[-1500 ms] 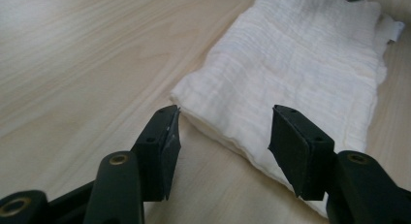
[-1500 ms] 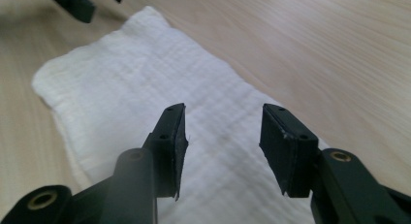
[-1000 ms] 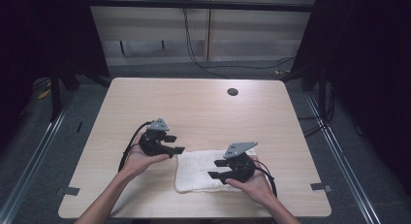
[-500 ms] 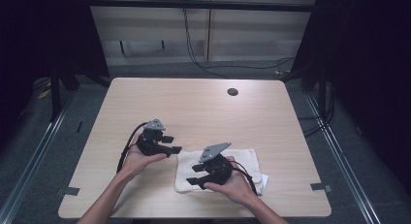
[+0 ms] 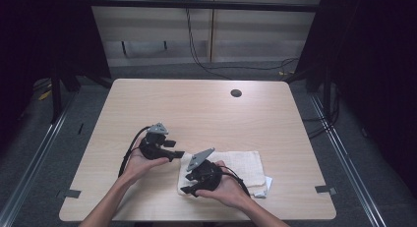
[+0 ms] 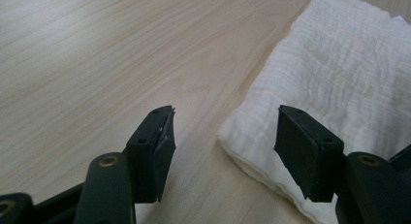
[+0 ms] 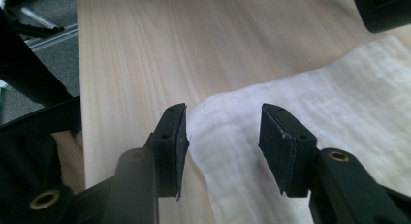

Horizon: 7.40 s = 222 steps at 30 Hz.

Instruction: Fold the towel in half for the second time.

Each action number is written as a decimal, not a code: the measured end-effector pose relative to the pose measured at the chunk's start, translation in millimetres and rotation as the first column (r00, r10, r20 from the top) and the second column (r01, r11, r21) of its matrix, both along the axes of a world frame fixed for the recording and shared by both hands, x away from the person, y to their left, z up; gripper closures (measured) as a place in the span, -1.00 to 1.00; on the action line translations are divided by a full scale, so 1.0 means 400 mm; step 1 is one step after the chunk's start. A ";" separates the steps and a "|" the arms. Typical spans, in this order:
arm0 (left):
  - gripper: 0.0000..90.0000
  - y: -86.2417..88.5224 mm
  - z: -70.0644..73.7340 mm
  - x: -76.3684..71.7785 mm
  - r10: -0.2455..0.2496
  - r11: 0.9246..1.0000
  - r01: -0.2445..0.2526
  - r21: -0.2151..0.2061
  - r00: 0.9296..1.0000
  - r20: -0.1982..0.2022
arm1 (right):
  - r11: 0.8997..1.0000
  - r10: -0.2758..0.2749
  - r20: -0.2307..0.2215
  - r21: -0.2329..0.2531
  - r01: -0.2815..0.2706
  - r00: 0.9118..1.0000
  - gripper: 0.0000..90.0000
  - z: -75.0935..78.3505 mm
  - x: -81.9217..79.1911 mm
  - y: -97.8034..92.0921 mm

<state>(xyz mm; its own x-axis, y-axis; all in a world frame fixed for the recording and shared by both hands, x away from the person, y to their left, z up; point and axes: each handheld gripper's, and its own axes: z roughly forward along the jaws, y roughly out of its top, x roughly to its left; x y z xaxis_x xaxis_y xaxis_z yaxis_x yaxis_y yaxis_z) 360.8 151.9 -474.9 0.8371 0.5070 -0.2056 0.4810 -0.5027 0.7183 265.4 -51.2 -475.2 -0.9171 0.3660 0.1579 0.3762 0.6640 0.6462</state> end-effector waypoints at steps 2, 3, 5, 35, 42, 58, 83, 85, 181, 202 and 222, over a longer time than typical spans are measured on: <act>-0.13 0.001 -0.001 0.003 0.004 1.000 -0.004 -0.010 1.000 0.001 | 1.000 -0.005 -0.003 0.017 0.005 1.000 0.21 -0.004 -0.001 0.005; -0.13 0.002 -0.002 0.004 0.008 1.000 -0.008 -0.009 1.000 -0.002 | 1.000 -0.011 -0.004 0.019 0.011 1.000 0.22 -0.009 -0.001 0.009; -0.14 0.004 -0.004 0.005 0.013 1.000 -0.013 -0.002 1.000 -0.007 | 1.000 -0.004 -0.010 0.022 0.005 1.000 0.25 -0.021 0.002 0.019; -0.21 -0.008 -0.039 0.016 0.012 1.000 -0.011 0.008 0.999 -0.038 | 0.997 -0.043 0.090 0.062 0.037 0.995 0.84 -0.065 -0.011 0.003; -0.19 -0.023 -0.055 0.013 -0.010 0.999 0.012 0.032 0.999 -0.048 | 0.996 -0.050 0.074 0.074 0.045 0.996 0.83 -0.067 -0.008 0.001; 0.32 -0.044 -0.063 -0.008 -0.116 0.993 0.116 0.024 0.993 -0.029 | 0.997 -0.028 0.058 0.072 0.024 0.998 0.83 -0.064 -0.014 0.008; 0.86 -0.023 -0.048 -0.015 -0.120 0.993 0.121 0.009 0.990 -0.078 | 0.994 -0.063 0.042 0.089 0.059 0.997 0.86 -0.046 -0.015 0.008; 0.86 -0.019 -0.044 -0.015 -0.109 0.994 0.109 -0.008 0.991 -0.077 | 0.992 -0.070 0.043 0.104 0.065 0.997 0.86 -0.039 -0.014 0.006; 0.85 0.089 0.074 0.026 -0.009 0.993 -0.001 -0.122 0.996 -0.084 | 0.942 -0.156 0.113 0.317 0.113 0.981 0.86 0.085 0.001 0.096; 0.86 -0.020 0.082 0.034 -0.049 0.991 0.040 -0.130 0.997 -0.066 | 0.939 -0.197 0.114 0.307 0.154 0.974 0.85 0.097 -0.008 0.003; 0.86 -0.096 0.073 0.032 -0.069 0.992 0.060 -0.111 0.994 -0.080 | 0.933 -0.236 0.077 0.298 0.203 0.969 0.83 0.070 -0.020 -0.079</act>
